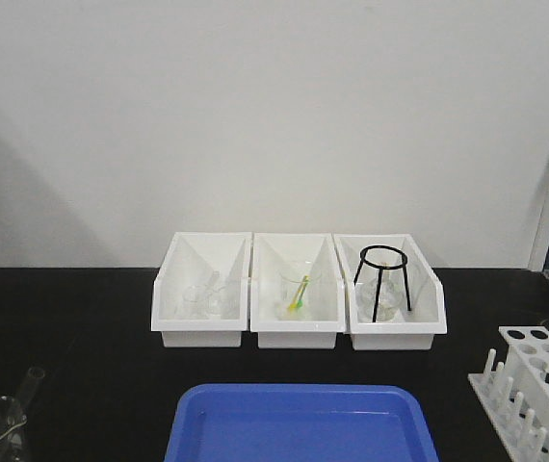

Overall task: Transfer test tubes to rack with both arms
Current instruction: 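Drive the base closer to the bench facing the white bins, then lower the left gripper over the beaker and grasp the clear test tube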

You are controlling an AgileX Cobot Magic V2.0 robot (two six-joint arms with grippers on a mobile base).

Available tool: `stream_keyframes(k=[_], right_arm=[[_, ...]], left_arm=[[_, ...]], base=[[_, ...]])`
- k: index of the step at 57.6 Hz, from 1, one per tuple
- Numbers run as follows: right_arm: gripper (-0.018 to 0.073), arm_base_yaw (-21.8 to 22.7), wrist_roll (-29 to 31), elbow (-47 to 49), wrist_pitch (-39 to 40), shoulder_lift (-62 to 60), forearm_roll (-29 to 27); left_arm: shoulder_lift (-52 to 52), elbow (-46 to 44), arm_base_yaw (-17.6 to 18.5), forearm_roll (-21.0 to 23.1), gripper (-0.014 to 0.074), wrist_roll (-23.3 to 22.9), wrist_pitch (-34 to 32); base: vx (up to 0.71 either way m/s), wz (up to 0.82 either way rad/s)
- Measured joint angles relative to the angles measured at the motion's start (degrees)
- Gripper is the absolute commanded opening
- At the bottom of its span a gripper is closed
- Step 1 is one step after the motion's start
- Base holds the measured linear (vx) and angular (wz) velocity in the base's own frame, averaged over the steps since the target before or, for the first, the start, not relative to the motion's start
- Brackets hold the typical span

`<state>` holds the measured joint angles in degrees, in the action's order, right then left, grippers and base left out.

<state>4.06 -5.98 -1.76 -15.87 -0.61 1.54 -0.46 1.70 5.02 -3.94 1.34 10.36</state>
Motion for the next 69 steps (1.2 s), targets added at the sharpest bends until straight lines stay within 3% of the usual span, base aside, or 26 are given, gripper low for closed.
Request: stream_keyframes(k=[69], right_arm=[[-0.0008,0.0,0.0,0.0,0.3,0.0,0.4]], left_arm=[[0.0,0.0,0.0,0.0,-0.0015,0.0,-0.3]], base=[[0.06,0.01]])
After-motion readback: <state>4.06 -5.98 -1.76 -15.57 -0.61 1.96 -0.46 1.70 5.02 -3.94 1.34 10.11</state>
